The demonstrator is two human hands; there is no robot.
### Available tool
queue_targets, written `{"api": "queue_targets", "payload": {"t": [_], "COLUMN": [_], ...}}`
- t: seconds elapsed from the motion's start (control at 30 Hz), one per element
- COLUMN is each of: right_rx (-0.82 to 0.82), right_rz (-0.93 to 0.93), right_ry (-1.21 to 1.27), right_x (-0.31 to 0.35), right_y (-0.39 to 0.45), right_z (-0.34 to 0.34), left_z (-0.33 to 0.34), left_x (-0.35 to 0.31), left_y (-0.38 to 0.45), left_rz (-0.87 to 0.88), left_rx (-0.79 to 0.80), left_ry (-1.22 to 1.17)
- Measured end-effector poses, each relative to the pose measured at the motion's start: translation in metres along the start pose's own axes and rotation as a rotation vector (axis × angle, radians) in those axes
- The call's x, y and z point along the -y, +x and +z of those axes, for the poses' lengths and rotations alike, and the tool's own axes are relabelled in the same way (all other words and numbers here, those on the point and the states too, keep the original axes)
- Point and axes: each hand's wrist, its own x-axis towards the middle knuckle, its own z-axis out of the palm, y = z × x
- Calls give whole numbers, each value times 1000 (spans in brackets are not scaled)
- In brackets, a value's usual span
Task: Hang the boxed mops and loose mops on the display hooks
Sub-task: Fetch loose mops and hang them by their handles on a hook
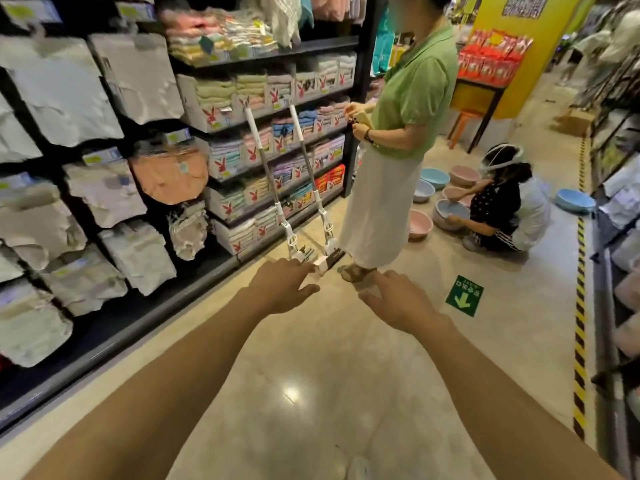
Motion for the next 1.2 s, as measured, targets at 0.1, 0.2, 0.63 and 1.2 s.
{"api": "queue_targets", "payload": {"t": [0.1, 0.2, 0.63, 1.2], "right_rx": [24, 72, 177, 234], "right_rz": [-40, -64, -312, -344], "right_ry": [-6, -15, 2, -15], "right_x": [-33, -63, -63, 6], "right_y": [55, 113, 360, 707], "right_z": [-1, 1, -12, -21], "left_z": [4, 2, -9, -9], "left_x": [1, 3, 94, 343], "left_y": [50, 95, 247, 489], "left_rz": [-76, -150, -441, -597], "left_rx": [40, 63, 13, -27], "left_ry": [-13, -29, -111, -346]}}
